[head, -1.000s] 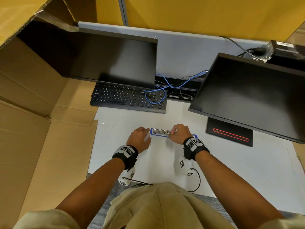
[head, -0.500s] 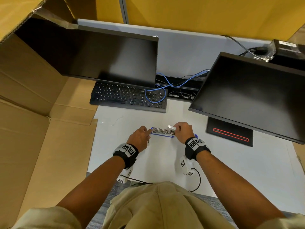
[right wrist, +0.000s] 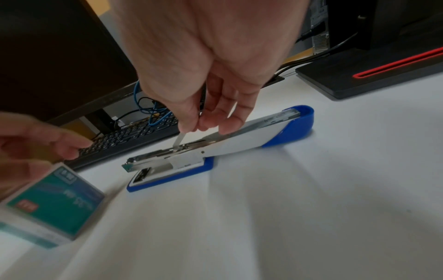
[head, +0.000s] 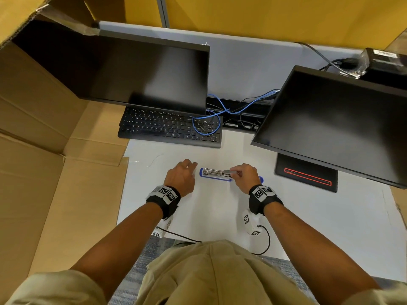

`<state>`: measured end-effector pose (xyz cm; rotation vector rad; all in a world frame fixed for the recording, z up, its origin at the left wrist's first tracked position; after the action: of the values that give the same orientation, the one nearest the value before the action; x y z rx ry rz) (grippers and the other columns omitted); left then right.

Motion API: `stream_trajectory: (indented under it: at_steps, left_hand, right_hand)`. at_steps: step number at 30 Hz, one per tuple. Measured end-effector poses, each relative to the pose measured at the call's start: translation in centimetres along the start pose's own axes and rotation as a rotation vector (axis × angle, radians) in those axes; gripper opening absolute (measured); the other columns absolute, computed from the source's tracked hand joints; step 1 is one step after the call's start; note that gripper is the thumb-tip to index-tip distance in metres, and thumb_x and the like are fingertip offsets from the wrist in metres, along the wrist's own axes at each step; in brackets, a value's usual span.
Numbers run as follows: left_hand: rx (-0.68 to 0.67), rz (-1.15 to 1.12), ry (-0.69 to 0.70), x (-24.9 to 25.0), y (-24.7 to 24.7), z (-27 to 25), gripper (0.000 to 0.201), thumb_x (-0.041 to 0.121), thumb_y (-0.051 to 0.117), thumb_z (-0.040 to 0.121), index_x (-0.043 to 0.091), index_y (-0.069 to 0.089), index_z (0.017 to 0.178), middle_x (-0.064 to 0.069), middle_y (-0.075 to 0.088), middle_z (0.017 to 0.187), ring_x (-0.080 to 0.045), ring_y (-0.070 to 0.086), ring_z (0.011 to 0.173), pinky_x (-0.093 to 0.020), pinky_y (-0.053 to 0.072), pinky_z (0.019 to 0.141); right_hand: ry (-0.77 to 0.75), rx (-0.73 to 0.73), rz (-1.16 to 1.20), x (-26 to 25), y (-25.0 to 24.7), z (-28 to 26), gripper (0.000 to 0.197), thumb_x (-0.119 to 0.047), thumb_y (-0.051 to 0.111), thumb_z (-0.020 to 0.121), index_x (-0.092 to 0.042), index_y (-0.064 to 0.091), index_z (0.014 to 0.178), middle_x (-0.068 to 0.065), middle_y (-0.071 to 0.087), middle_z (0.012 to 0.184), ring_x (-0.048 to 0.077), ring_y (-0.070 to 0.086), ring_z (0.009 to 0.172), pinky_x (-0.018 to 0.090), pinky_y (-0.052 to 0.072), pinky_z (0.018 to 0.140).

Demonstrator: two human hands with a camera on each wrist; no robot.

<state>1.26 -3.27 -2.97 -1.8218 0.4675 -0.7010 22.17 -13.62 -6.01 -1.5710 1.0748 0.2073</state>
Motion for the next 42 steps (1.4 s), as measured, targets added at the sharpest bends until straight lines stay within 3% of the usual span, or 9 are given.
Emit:
stream_trajectory:
  at_steps: [4, 8, 10, 12, 14, 23, 28, 33, 42]
  left_hand:
    - [0.024, 0.015, 0.107, 1.6, 0.0, 0.6, 0.035, 0.016, 0.058, 0.088, 0.01, 0.063, 0.122, -0.009, 0.063, 0.117, -0.028, 0.058, 0.106, -0.039, 0.057, 0.072]
    - [0.002, 0.024, 0.236, 3.2, 0.6, 1.5, 0.025, 0.003, 0.064, 0.077, 0.002, 0.072, 0.1, -0.015, 0.069, 0.103, -0.033, 0.061, 0.09, -0.042, 0.057, 0.071]
    - [-0.059, -0.016, 0.244, 4.0, 1.0, 1.7, 0.03, 0.004, 0.06, 0.082, -0.001, 0.068, 0.111, -0.017, 0.062, 0.124, -0.035, 0.06, 0.105, -0.044, 0.056, 0.086]
    - [-0.182, 0.001, 0.202, 4.4, 1.6, 1.7, 0.042, 0.011, 0.054, 0.09, 0.002, 0.056, 0.131, -0.013, 0.044, 0.148, -0.031, 0.051, 0.126, -0.04, 0.048, 0.103]
    - [-0.245, 0.006, 0.151, 4.4, 2.4, 1.5, 0.053, 0.017, 0.055, 0.091, 0.005, 0.045, 0.142, -0.01, 0.031, 0.156, -0.029, 0.046, 0.133, -0.036, 0.044, 0.108]
    - [-0.215, -0.016, 0.16, 4.0, 3.0, 1.2, 0.06, 0.019, 0.056, 0.091, 0.006, 0.037, 0.147, -0.007, 0.022, 0.161, -0.025, 0.029, 0.145, -0.035, 0.031, 0.118]
    - [-0.222, -0.012, 0.165, 3.5, 3.4, 0.9, 0.063, 0.021, 0.056, 0.092, 0.01, 0.033, 0.149, -0.007, 0.016, 0.163, -0.026, 0.024, 0.147, -0.036, 0.029, 0.12]
    - [-0.252, -0.009, 0.158, 3.1, 3.9, 1.0, 0.066, 0.021, 0.056, 0.091, 0.013, 0.029, 0.151, -0.005, 0.013, 0.164, -0.027, 0.026, 0.147, -0.037, 0.028, 0.12]
    - [-0.267, -0.051, 0.157, 3.1, 4.0, 1.2, 0.065, 0.014, 0.056, 0.09, 0.011, 0.031, 0.15, -0.005, 0.013, 0.163, -0.028, 0.029, 0.145, -0.035, 0.032, 0.118]
  right_hand:
    - [-0.082, -0.01, -0.185, -0.1, 0.6, 0.0, 0.021, -0.017, 0.054, 0.095, -0.018, 0.075, 0.097, 0.009, 0.055, 0.09, 0.022, 0.054, 0.084, 0.017, 0.036, 0.062]
    - [-0.104, 0.009, -0.292, -0.7, 0.7, -0.3, 0.021, -0.019, 0.053, 0.096, -0.016, 0.073, 0.102, 0.01, 0.053, 0.097, 0.022, 0.052, 0.088, 0.028, 0.049, 0.071]
    - [-0.108, 0.006, -0.372, -0.8, 0.8, -0.4, 0.019, -0.02, 0.056, 0.095, -0.015, 0.072, 0.103, 0.009, 0.055, 0.097, 0.021, 0.054, 0.087, 0.027, 0.049, 0.072]
    - [-0.106, 0.006, -0.404, -0.9, 0.7, -0.4, 0.018, -0.021, 0.058, 0.094, -0.014, 0.072, 0.102, 0.009, 0.057, 0.097, 0.022, 0.056, 0.085, 0.026, 0.046, 0.07]
    - [-0.089, 0.027, -0.402, -0.8, 0.4, -0.4, 0.019, -0.02, 0.057, 0.094, -0.012, 0.072, 0.102, 0.01, 0.06, 0.096, 0.023, 0.057, 0.086, 0.027, 0.045, 0.07]
    - [-0.123, 0.042, -0.425, -1.6, 0.9, 0.3, 0.022, -0.015, 0.05, 0.094, -0.014, 0.072, 0.09, 0.005, 0.054, 0.083, 0.024, 0.055, 0.081, 0.028, 0.035, 0.064]
    - [-0.136, 0.013, -0.425, -2.3, 1.6, 0.7, 0.023, -0.023, 0.054, 0.094, -0.017, 0.072, 0.108, 0.009, 0.061, 0.095, 0.023, 0.055, 0.087, 0.03, 0.045, 0.07]
    - [-0.136, 0.029, -0.399, -2.0, 1.9, 0.7, 0.023, -0.027, 0.054, 0.094, -0.021, 0.072, 0.107, 0.006, 0.059, 0.092, 0.019, 0.05, 0.082, 0.027, 0.04, 0.068]
    - [-0.131, 0.034, -0.412, -1.2, 2.1, 0.7, 0.023, -0.03, 0.057, 0.092, -0.021, 0.072, 0.107, 0.004, 0.06, 0.09, 0.017, 0.05, 0.081, 0.026, 0.043, 0.067]
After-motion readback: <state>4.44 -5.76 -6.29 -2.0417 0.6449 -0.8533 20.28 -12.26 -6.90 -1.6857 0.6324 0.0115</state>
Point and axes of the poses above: each hand's wrist, its own z-axis towards the middle knuckle, its own y-axis out of the palm, x = y × z, the point moved 3 cm from there along z, towards the middle knuckle
